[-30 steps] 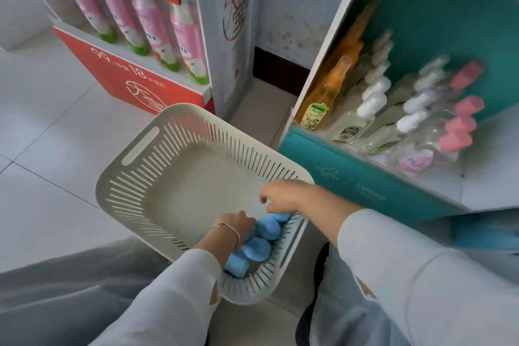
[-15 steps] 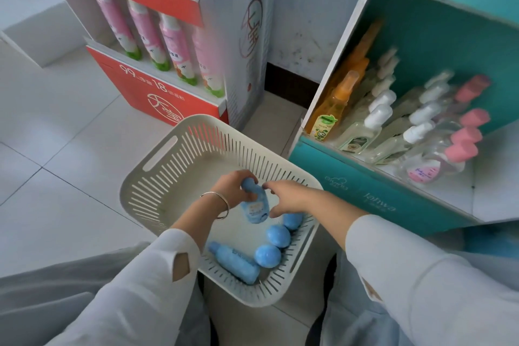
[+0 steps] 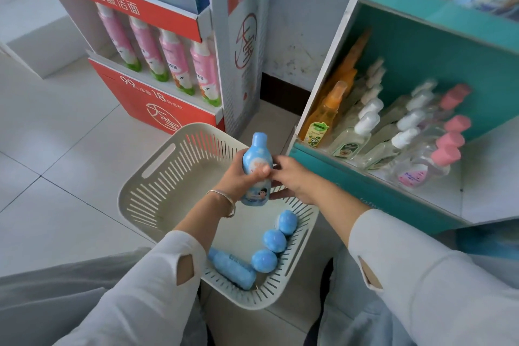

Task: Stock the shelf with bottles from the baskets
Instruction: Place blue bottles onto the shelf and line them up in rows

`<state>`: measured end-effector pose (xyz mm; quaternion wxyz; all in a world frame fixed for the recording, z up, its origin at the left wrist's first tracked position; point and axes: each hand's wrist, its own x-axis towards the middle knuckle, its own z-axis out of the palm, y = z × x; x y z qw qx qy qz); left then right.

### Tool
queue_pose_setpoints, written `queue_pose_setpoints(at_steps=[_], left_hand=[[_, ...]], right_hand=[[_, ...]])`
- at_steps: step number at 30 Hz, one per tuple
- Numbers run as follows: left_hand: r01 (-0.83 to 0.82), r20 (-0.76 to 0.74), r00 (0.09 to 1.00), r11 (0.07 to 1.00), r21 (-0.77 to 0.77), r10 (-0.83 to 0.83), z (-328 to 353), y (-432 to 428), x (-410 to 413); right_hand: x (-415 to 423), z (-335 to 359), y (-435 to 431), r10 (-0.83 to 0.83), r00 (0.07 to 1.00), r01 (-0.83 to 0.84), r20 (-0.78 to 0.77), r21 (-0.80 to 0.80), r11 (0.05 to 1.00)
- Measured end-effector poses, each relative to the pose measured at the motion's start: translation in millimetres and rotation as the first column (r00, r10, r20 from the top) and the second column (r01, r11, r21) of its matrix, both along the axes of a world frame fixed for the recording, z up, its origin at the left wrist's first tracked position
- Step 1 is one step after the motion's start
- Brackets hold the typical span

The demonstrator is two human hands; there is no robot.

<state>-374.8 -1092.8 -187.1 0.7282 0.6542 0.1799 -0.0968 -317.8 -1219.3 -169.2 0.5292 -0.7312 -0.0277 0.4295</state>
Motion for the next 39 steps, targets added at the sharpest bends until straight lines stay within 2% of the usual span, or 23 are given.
queue_pose_setpoints(at_steps=[3,5,7,10,17,23,28,31,35,39], left_hand=[[0.088,-0.088,0.992,0.994,-0.057,-0.093,-7.1,2.4,-6.6],[0.108,-0.118,0.987,0.993,-0.041,-0.112,-7.2,4.1,-8.5],[0.115,-0.123,0.987,0.991,0.061,-0.107,-1.2,5.2,-8.2],[0.091,-0.111,0.991,0.980,0.177,-0.072,19.0,2.6,-7.2],[-0.176,0.090,0.982,0.973,0.151,0.164,110.7,-13.7,-5.2],[-0.246,0.286,0.934,0.966,0.085,0.212,202.9,-55.5,-6.4],[-0.192,0.396,0.905,0.980,0.049,0.157,270.1,-107.2,-10.4],[-0.107,0.453,0.889,0.992,0.070,0.064,302.2,-144.3,-9.4],[-0.012,0.520,0.852,0.991,0.135,-0.061,332.1,-203.0,-3.5],[-0.006,0.605,0.787,0.978,0.208,-0.124,348.8,-258.0,6.8]], right_hand=[[-3.1,2.3,-7.0,0.046,0.992,-0.047,-0.115,-0.011,0.999],[-5.7,5.7,-8.7,0.037,0.990,-0.041,-0.137,-0.024,0.999],[-5.4,12.2,-7.7,-0.027,0.996,0.022,-0.081,-0.056,0.998],[-1.2,28.2,-7.4,-0.119,0.989,0.127,0.085,-0.090,0.988],[-12.3,108.7,-15.2,-0.098,0.966,0.103,0.240,-0.007,0.995],[-22.2,200.8,-48.6,-0.214,0.908,0.160,0.361,0.174,0.972],[-30.6,265.2,-103.4,-0.294,0.844,0.181,0.449,0.278,0.943],[-39.8,295.3,-146.8,-0.360,0.812,0.213,0.459,0.341,0.916],[-46.5,322.8,-207.0,-0.438,0.739,0.269,0.512,0.372,0.888],[-52.5,344.8,-259.6,-0.498,0.673,0.325,0.546,0.386,0.863]])
